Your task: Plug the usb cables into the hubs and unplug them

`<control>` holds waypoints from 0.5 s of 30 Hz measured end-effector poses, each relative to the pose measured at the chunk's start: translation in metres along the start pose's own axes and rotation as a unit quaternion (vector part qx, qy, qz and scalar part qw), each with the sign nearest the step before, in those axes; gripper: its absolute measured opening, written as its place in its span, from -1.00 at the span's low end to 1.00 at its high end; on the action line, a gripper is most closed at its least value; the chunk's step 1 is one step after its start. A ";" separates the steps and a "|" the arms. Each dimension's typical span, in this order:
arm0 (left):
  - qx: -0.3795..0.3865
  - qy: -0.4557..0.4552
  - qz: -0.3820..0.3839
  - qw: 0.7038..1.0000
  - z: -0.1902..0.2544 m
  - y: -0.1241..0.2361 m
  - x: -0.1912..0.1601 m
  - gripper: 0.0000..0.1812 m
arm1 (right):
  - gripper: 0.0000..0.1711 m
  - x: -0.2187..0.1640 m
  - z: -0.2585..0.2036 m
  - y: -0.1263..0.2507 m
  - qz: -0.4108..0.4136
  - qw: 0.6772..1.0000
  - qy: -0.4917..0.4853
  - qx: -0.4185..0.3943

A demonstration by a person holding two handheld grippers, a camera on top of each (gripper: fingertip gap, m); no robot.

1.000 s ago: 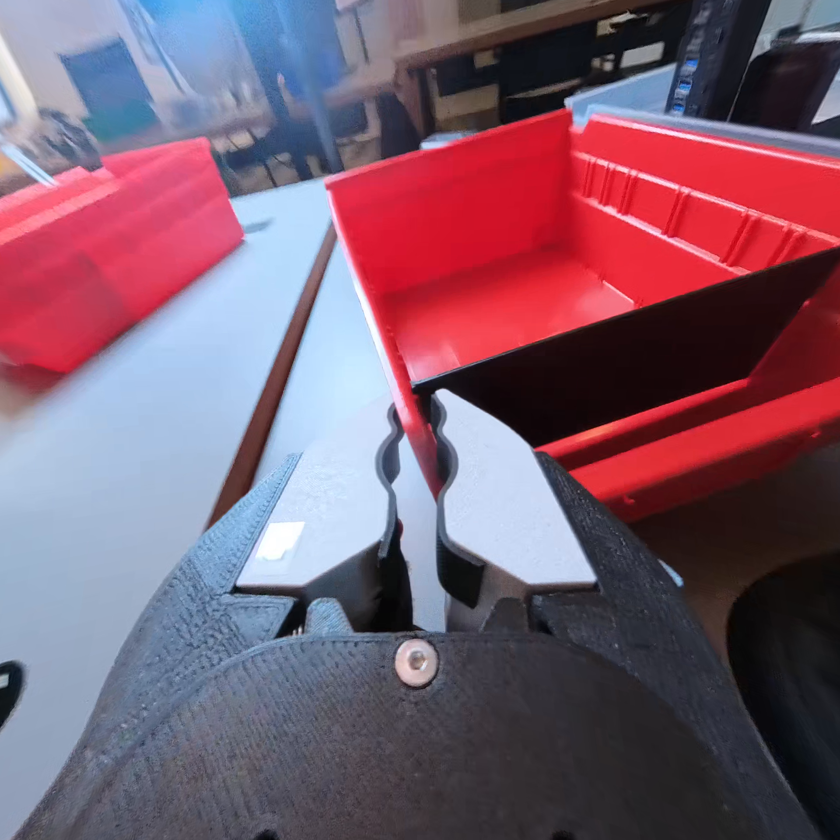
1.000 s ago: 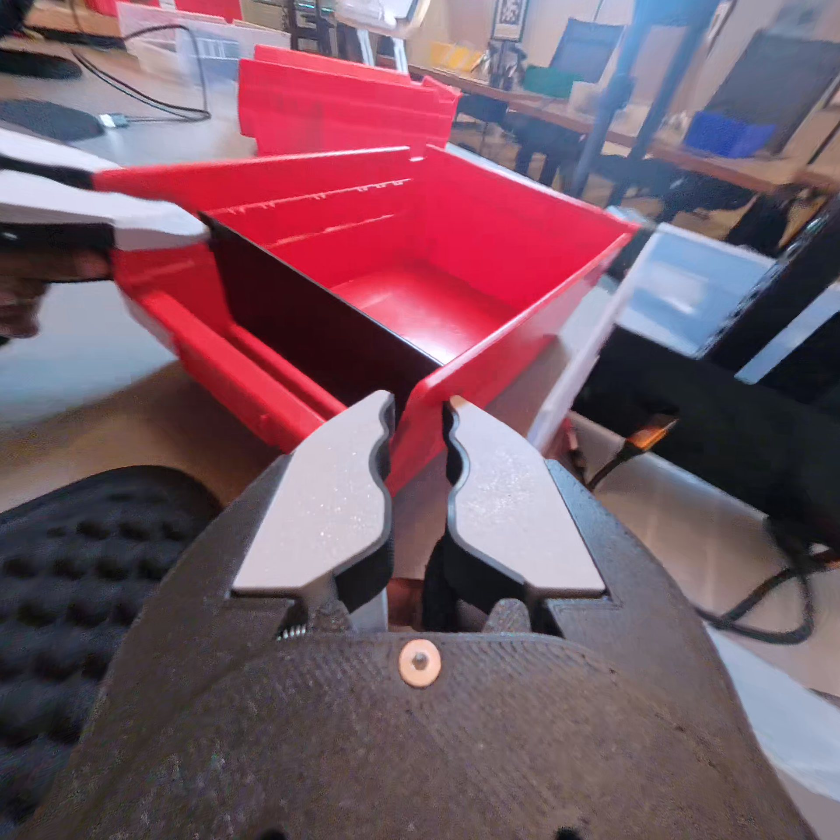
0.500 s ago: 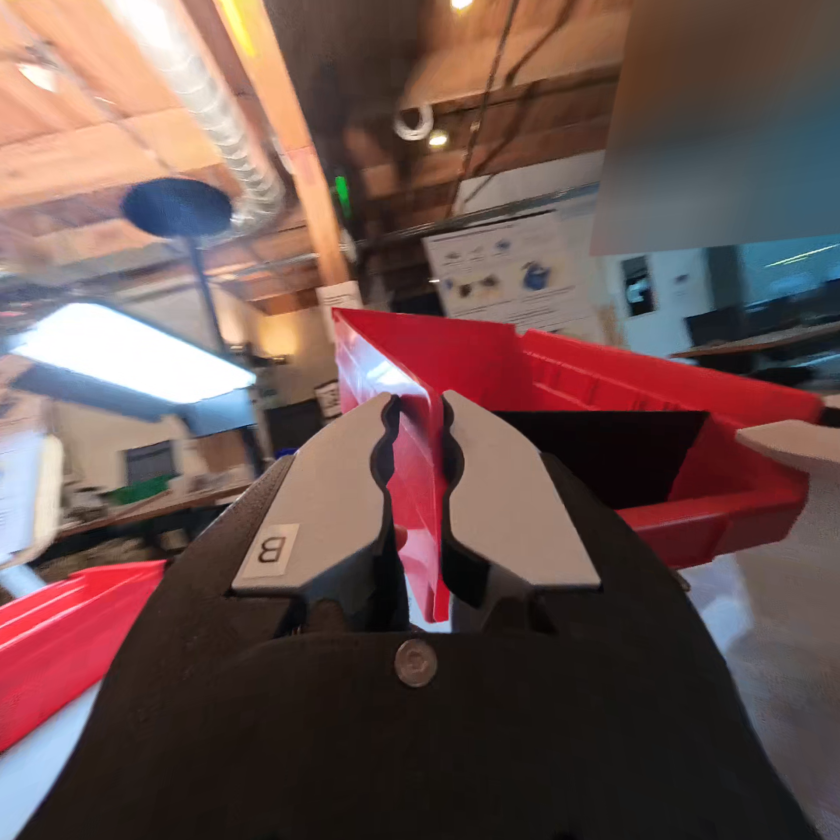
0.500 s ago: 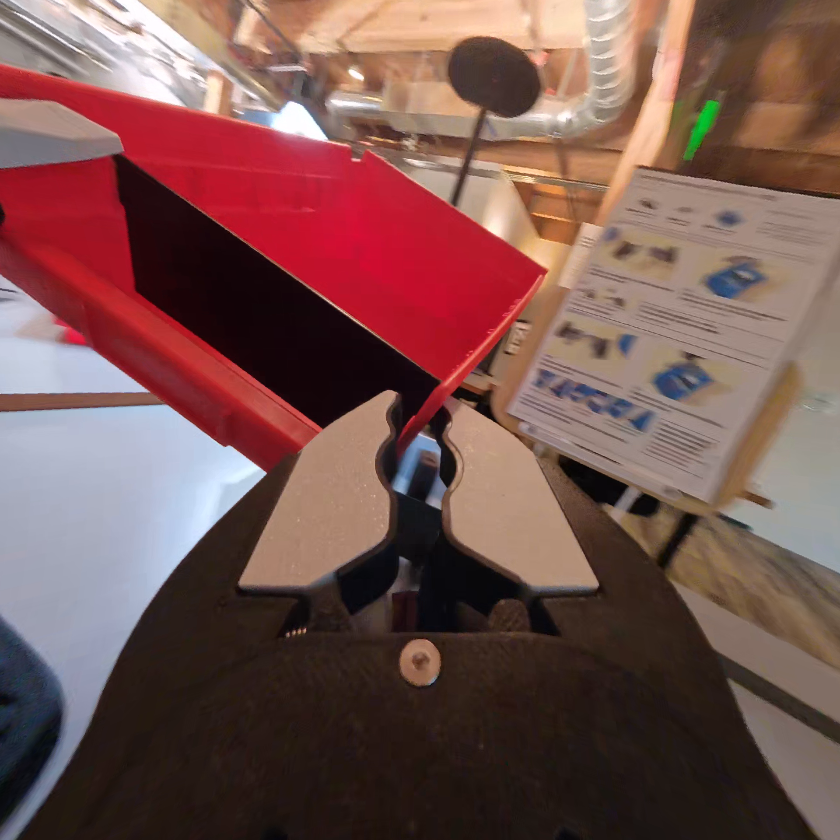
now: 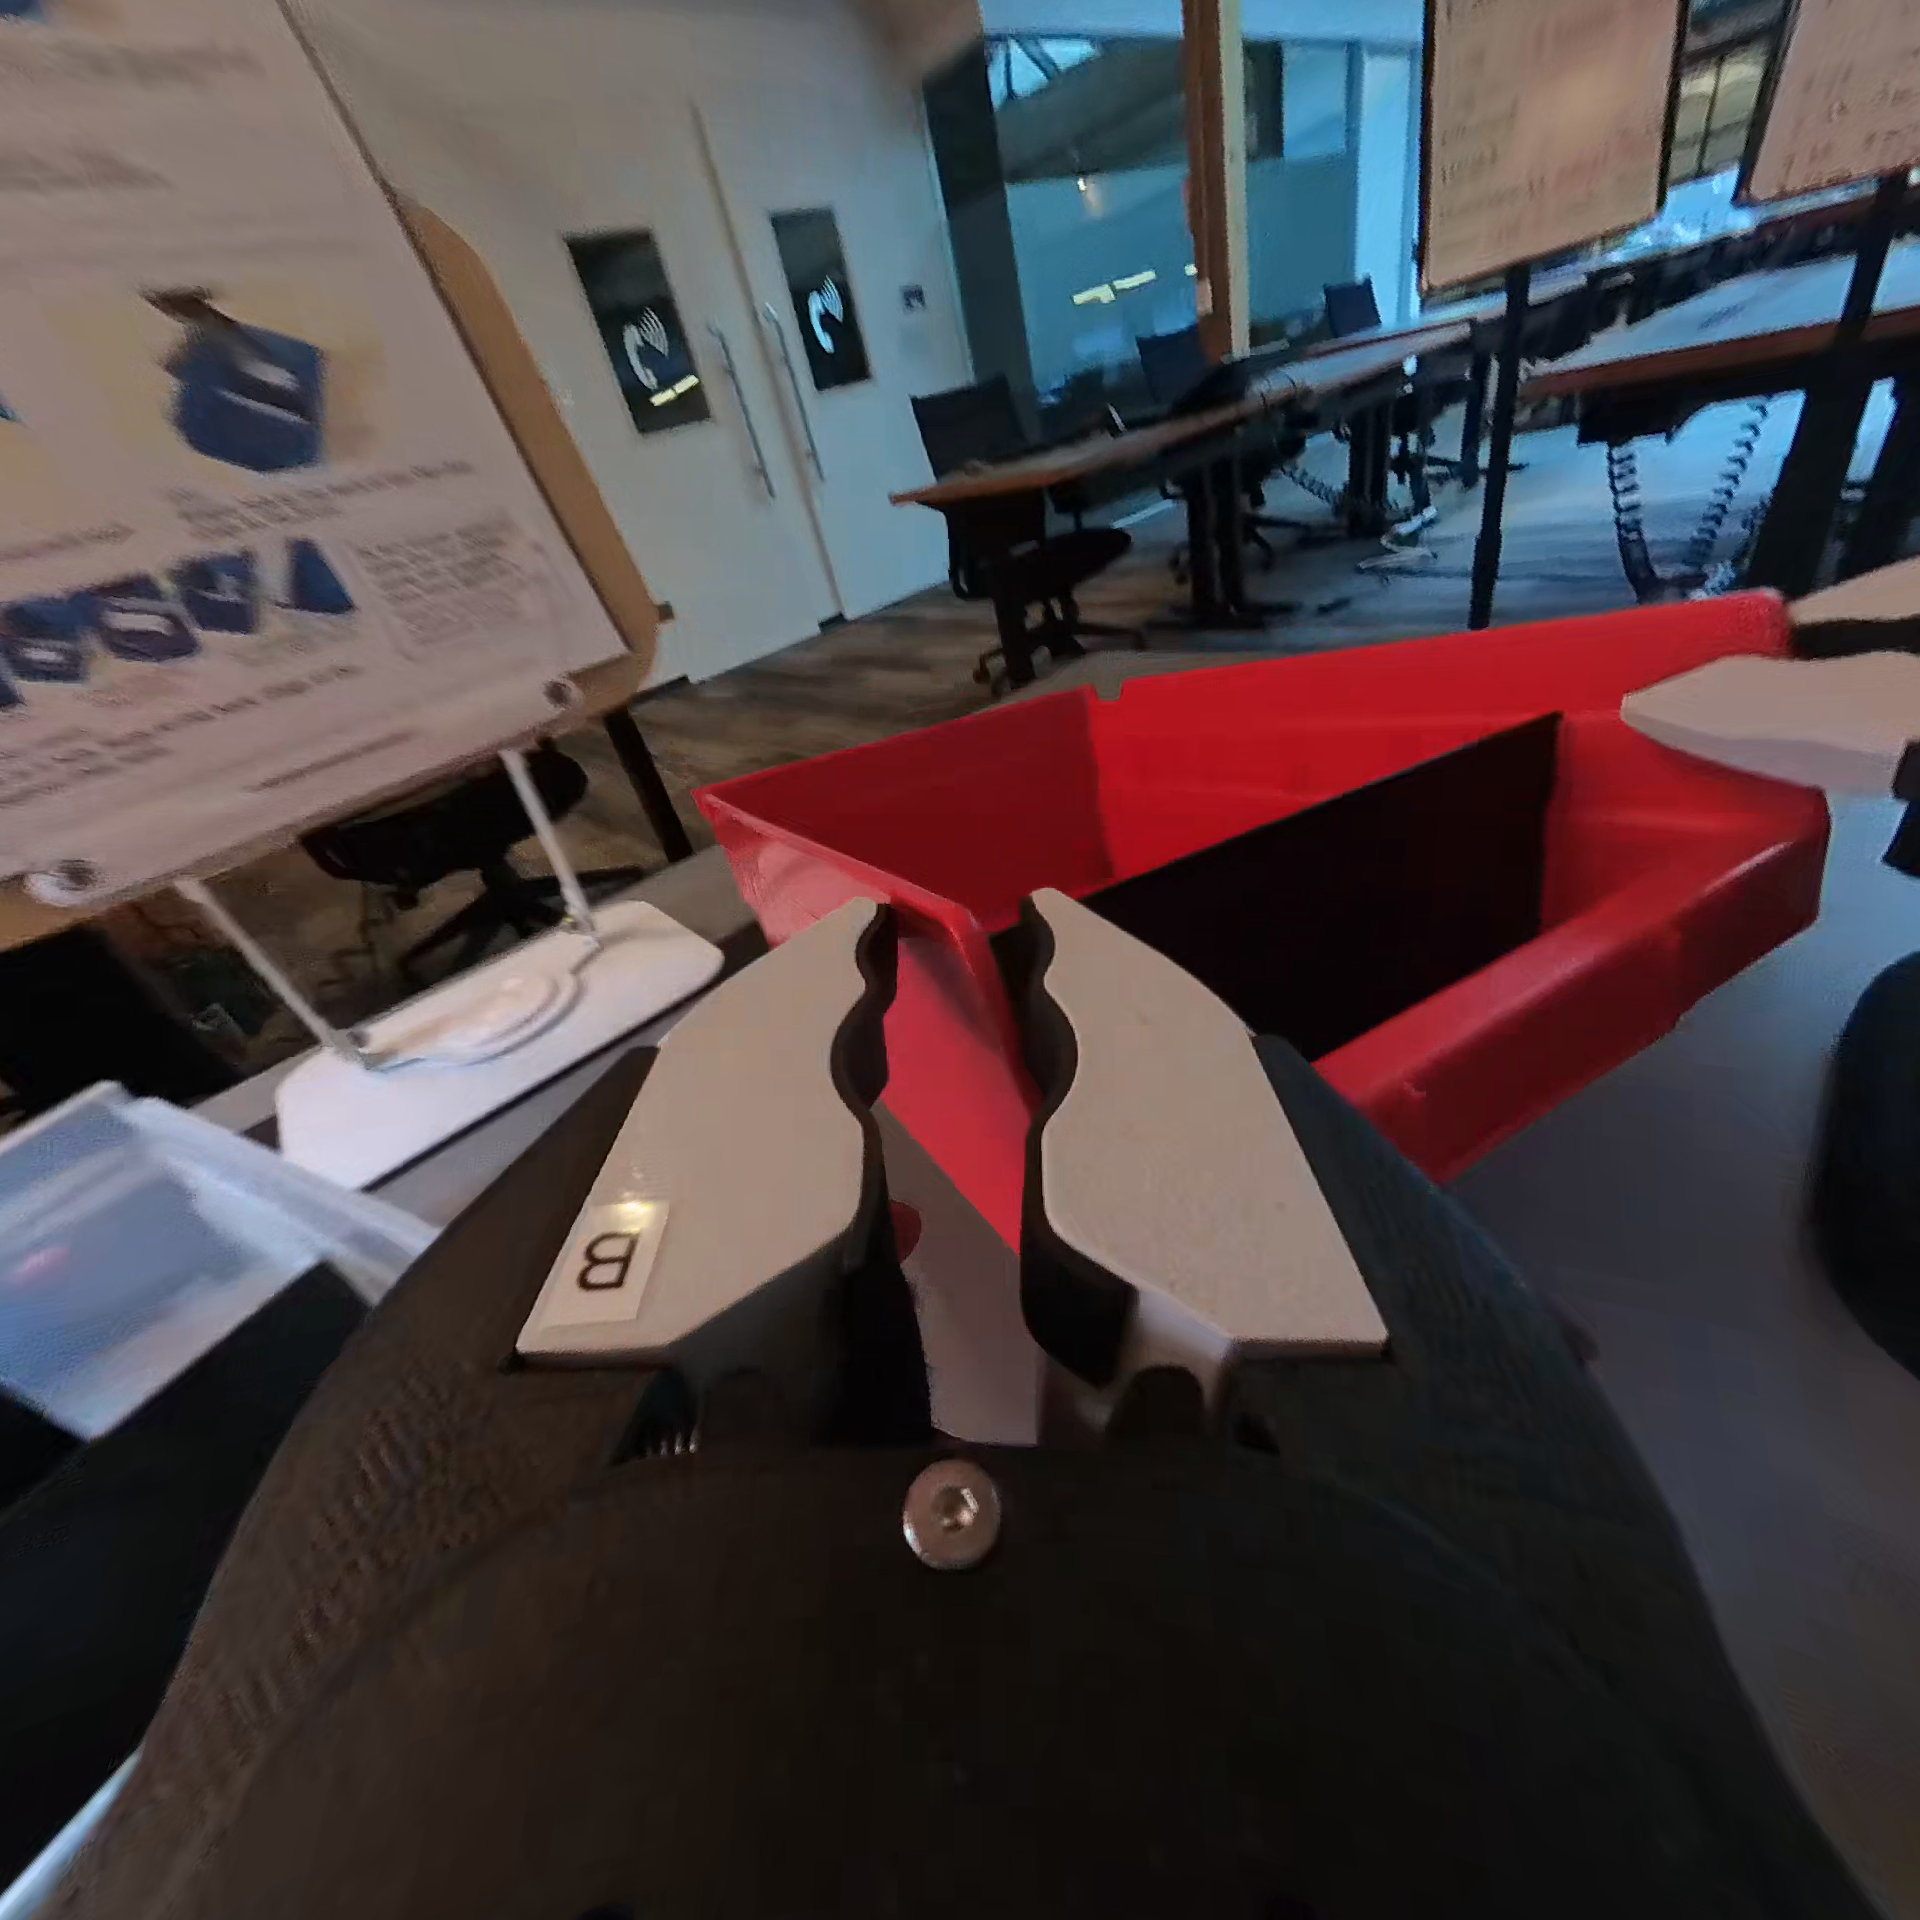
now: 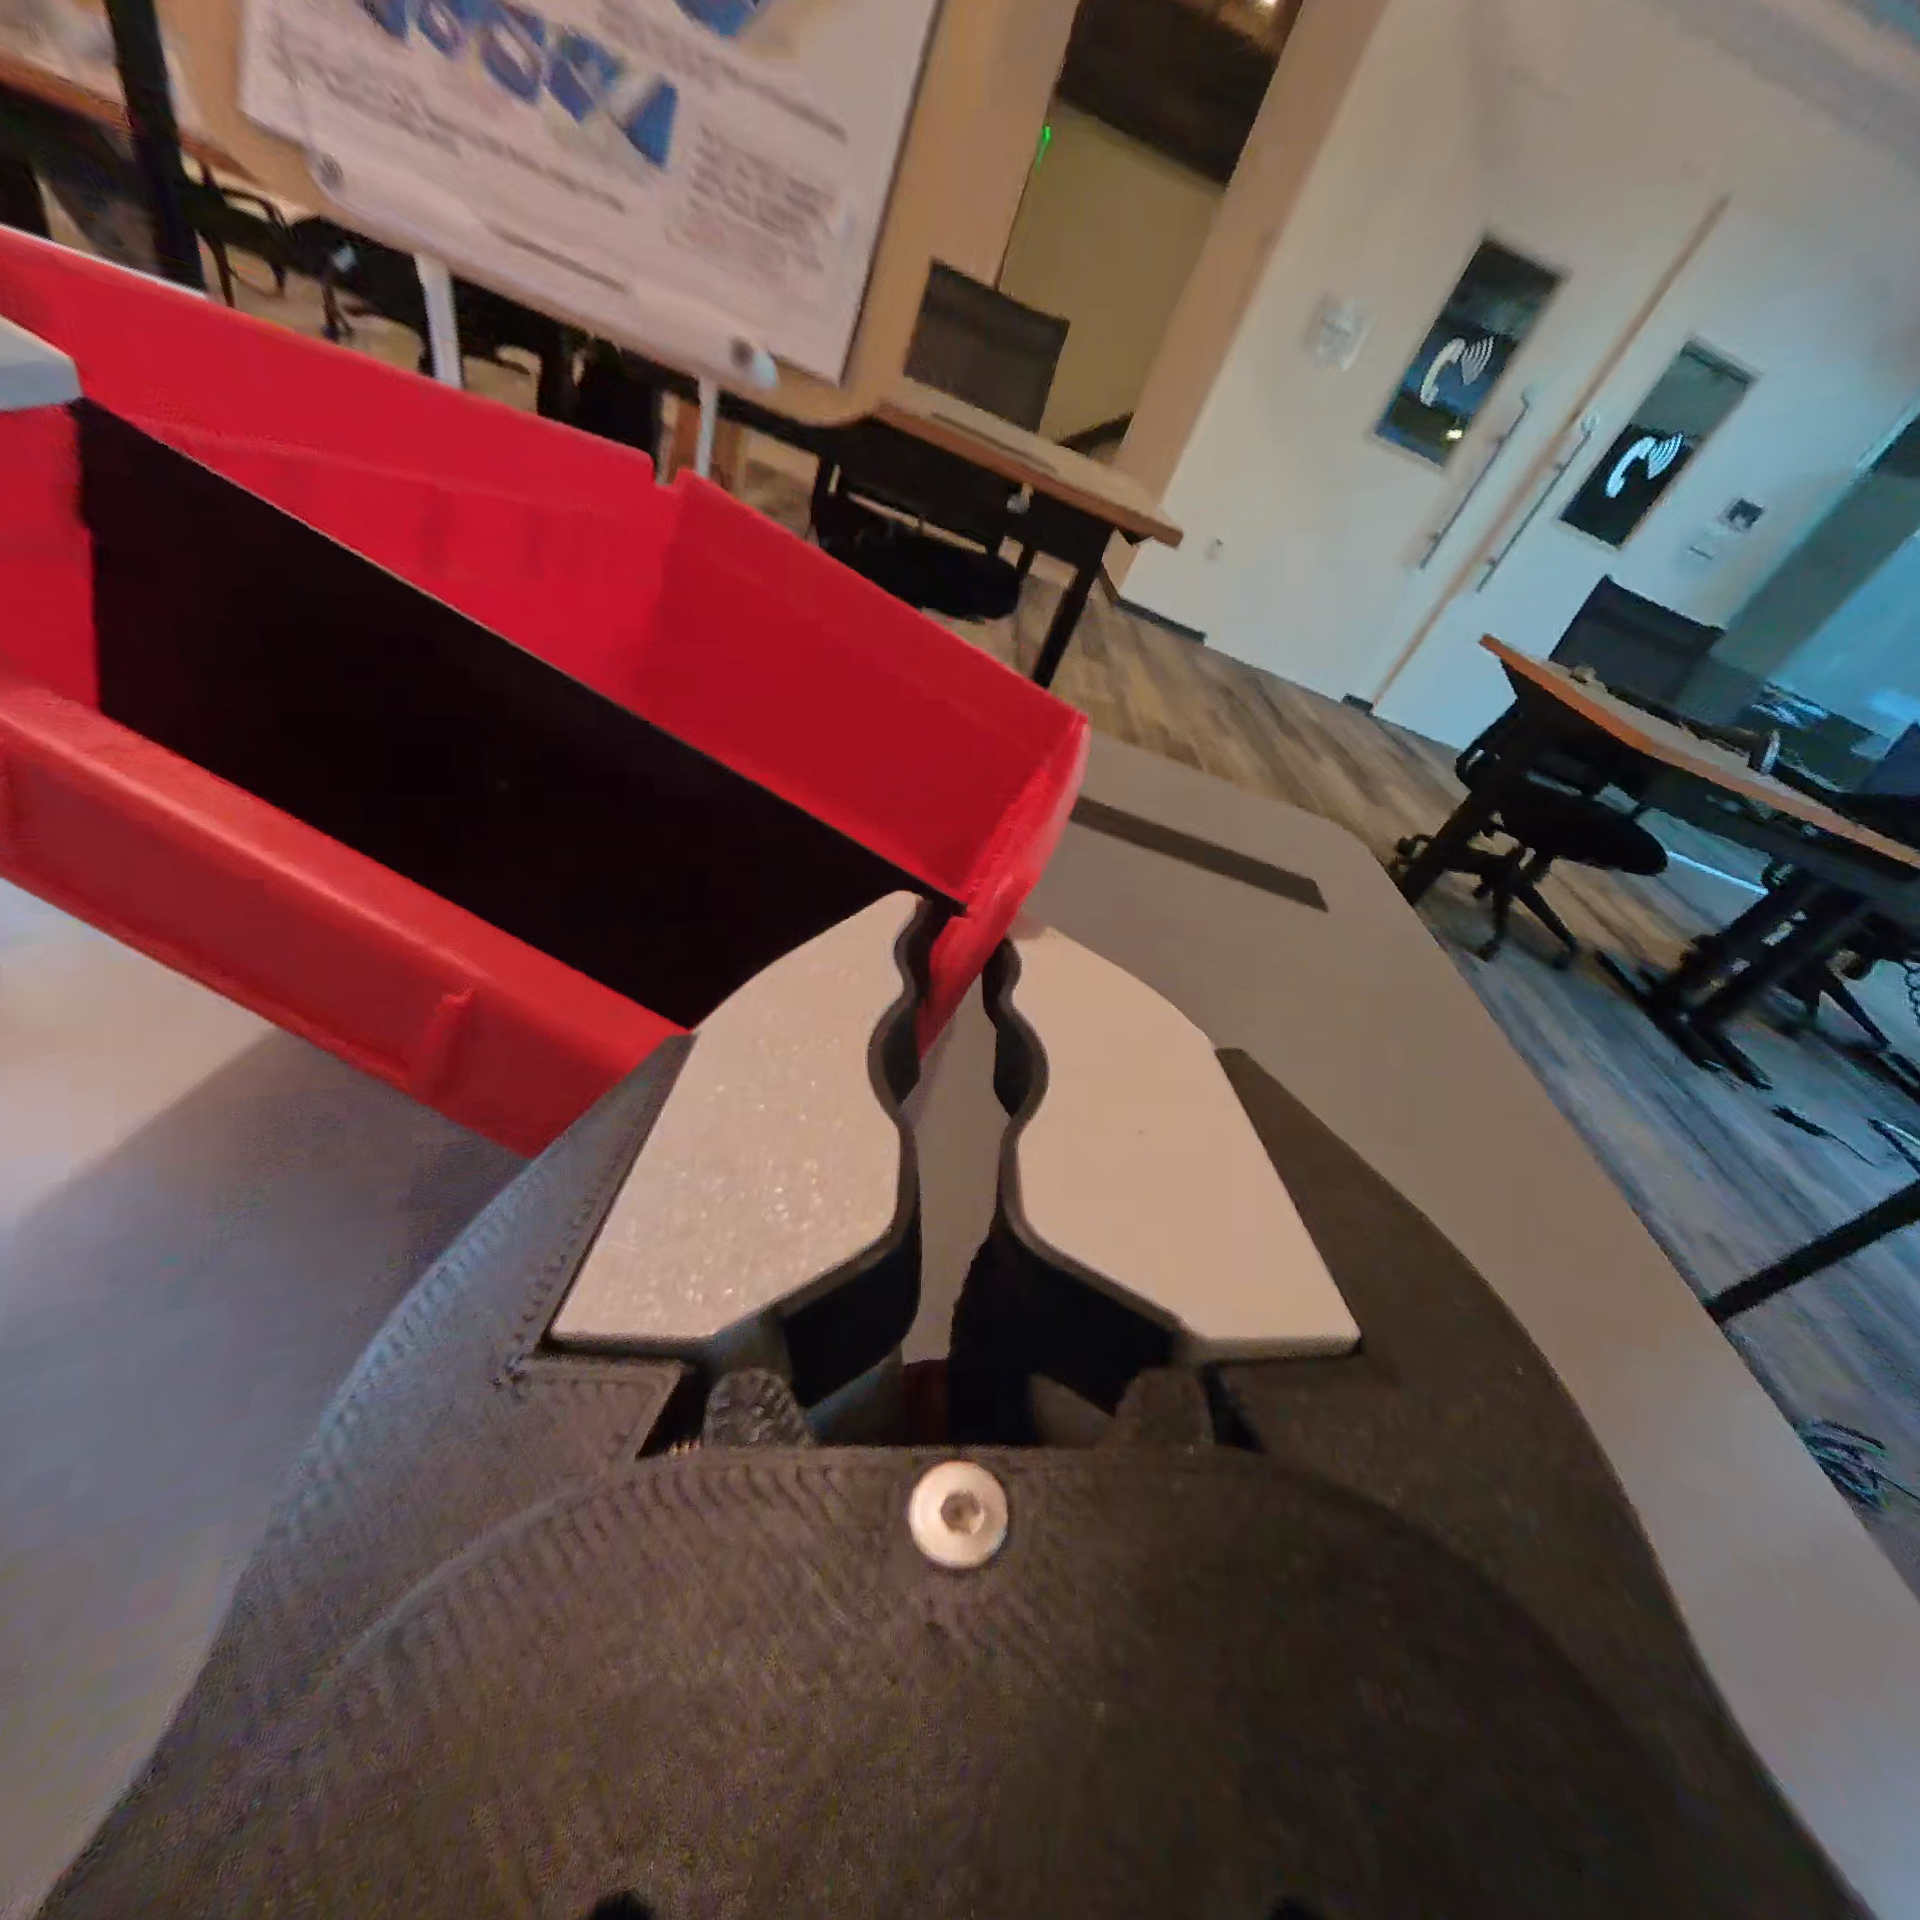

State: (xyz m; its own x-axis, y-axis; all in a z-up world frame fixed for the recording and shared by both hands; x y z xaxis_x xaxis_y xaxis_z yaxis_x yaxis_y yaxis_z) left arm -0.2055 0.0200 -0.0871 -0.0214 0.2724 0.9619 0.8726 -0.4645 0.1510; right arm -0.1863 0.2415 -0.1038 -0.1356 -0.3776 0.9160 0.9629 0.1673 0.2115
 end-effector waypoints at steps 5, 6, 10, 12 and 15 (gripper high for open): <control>-0.005 -0.029 -0.022 0.999 0.018 -0.024 -0.021 -0.74 | -0.89 -0.023 0.015 -0.006 -0.022 1.000 0.013 -0.006; -0.016 -0.023 -0.036 0.999 0.020 -0.025 -0.026 -0.75 | -0.90 -0.028 0.016 -0.007 -0.038 0.999 0.016 0.003; -0.087 -0.002 -0.085 0.993 0.027 -0.019 -0.045 -0.65 | -0.88 -0.049 0.016 -0.011 -0.117 0.990 0.007 0.075; -0.094 -0.008 -0.071 0.993 0.023 -0.006 -0.035 -0.47 | -0.80 -0.045 0.023 -0.004 -0.100 0.990 -0.024 0.094; -0.117 -0.006 -0.065 0.991 0.005 0.026 -0.016 -0.27 | -0.54 -0.031 0.048 0.020 -0.028 0.992 -0.076 0.092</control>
State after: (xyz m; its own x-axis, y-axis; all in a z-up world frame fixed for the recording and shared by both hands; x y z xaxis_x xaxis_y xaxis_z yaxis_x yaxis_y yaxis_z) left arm -0.1797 0.0075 -0.0996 -0.1192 0.3521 0.9283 0.7256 -0.6073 0.3236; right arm -0.1737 0.3004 -0.1120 -0.2349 -0.2513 0.9390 0.8959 0.3188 0.3095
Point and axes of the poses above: each gripper's, where its closed fingertips meet, y back along the fingers, x out of its top, z = x × y across the jaws, the point moved 6 cm from there along y, back along the fingers, and after that the axes turned 8 degrees about -z, right-handed, at the moved point
